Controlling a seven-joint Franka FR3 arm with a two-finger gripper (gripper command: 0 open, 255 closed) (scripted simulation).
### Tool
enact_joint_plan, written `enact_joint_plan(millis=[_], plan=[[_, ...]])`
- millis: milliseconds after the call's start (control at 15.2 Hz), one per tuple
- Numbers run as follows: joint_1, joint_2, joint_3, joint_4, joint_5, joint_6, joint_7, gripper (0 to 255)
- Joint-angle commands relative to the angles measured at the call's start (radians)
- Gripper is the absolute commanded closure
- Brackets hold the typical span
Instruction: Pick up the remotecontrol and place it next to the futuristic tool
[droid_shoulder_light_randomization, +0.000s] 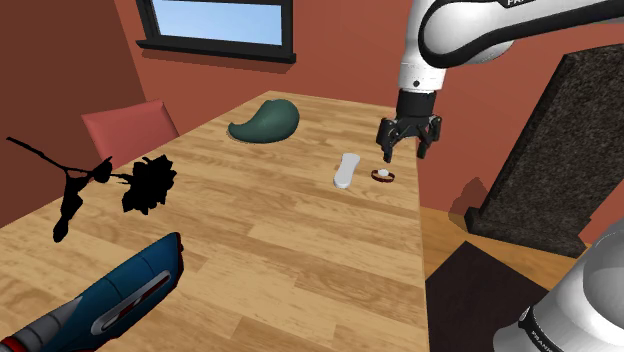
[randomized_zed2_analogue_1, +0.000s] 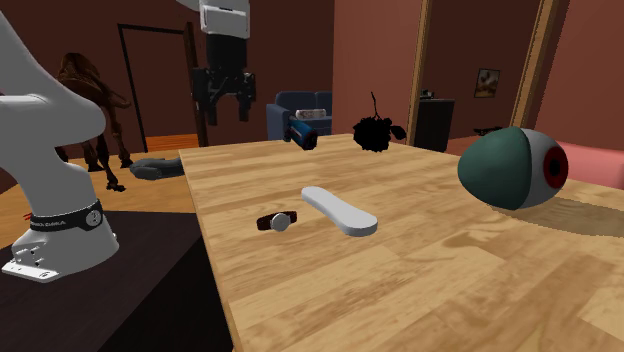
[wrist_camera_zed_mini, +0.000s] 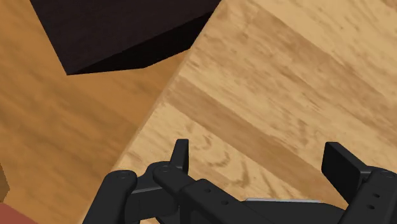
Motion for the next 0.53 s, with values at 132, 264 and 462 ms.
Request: enact_joint_plan(millis=[132,264,462], plan=[[-0.023,0.142,0.025,0.066,-0.013,0.095,0.109,0],[-0.034,0.215,0.033,0.105,-0.026,0.137,0.162,0],[-0.047,0.325,0.039,0.173,-0.050,0.190,0.241,0]])
